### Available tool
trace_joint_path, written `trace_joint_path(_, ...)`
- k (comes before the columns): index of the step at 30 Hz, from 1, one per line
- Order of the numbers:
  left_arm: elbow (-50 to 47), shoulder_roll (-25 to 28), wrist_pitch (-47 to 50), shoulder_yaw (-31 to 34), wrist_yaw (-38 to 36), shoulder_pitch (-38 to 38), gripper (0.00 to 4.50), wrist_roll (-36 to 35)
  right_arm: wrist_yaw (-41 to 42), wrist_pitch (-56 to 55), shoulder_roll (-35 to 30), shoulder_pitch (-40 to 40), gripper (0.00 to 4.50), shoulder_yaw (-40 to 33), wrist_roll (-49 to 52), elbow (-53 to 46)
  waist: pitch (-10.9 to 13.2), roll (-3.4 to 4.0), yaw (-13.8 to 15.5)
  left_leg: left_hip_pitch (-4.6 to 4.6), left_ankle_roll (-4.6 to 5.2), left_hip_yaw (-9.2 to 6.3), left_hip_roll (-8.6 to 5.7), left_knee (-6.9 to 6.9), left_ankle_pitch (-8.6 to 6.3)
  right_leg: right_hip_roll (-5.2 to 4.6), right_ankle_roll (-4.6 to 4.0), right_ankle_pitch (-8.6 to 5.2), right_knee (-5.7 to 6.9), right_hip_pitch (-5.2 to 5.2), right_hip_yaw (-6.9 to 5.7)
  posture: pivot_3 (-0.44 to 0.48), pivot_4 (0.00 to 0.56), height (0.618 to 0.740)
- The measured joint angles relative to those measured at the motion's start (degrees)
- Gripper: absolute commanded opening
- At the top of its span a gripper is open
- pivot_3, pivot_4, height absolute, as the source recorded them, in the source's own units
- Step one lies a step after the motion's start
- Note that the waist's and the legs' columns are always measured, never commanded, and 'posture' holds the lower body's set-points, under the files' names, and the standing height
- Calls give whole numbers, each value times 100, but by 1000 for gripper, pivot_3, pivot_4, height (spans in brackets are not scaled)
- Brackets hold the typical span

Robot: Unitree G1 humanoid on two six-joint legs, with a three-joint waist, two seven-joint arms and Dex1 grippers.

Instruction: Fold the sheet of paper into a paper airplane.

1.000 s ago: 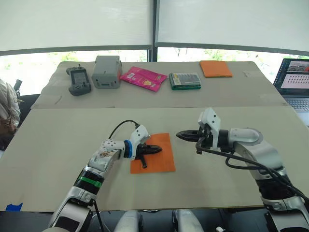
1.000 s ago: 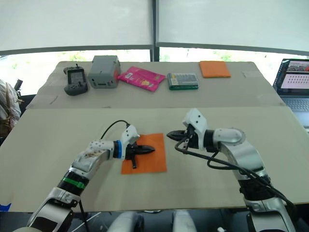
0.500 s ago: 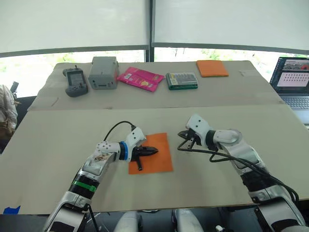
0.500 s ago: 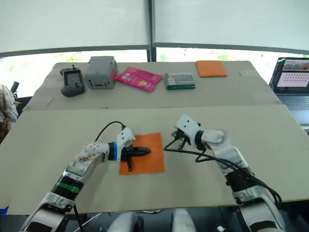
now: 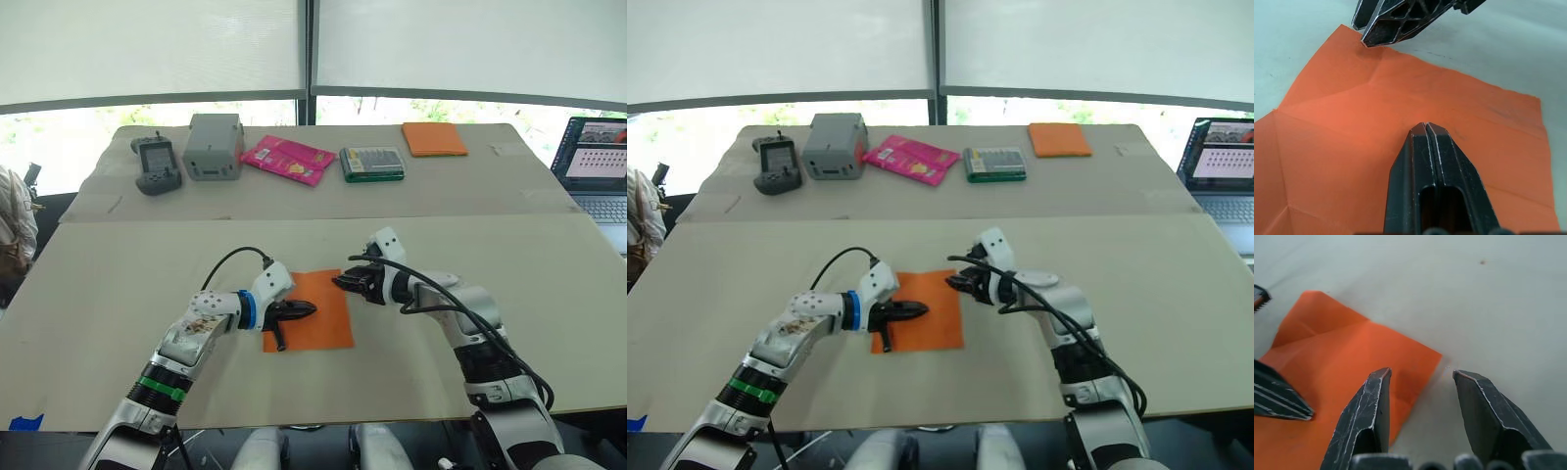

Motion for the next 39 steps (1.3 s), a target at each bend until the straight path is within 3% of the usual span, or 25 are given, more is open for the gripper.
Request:
trace_joint_path(16,71,9,-160,-21,-9,-28,0,92,435,428,86,179,2276,69,791,-562,0,0,-3,2,0,-1,1,1,0,2,0,0,3,1,-1,0,150,740)
trace_joint_path(21,106,22,-229,-21,-30,-29,0,100,582,-183,-291,277,2276,623,378,-733,0,0,-4,4,0,1,-1,1,0,4,1,-1,2,2,-1,0,150,740)
trace_joint_path(24,117,31,-246,-19,-36,-32,0,102,630,-813,-391,316,1638,942,-2,-732,0,0,-3,4,0,2,-1,1,0,5,1,-1,2,2,-1,0,150,740)
trace_joint_path(28,122,31,-258,-21,-40,-34,0,110,599,-1226,-388,325,188,979,-198,-740,0,0,-2,4,0,2,-1,2,0,5,1,-1,2,3,-1,0,150,740)
trace_joint_path(29,123,31,-262,-21,-43,-34,0,111,595,-1266,-387,342,9,980,-226,-766,0,0,-2,4,0,1,0,1,0,5,1,-1,2,3,-1,0,150,740)
trace_joint_path(39,262,51,-343,-22,-102,-112,0,115,689,-2242,-657,644,9,1556,-932,-1252,0,0,-2,7,0,2,-1,2,0,6,1,-1,2,5,-2,0,150,740)
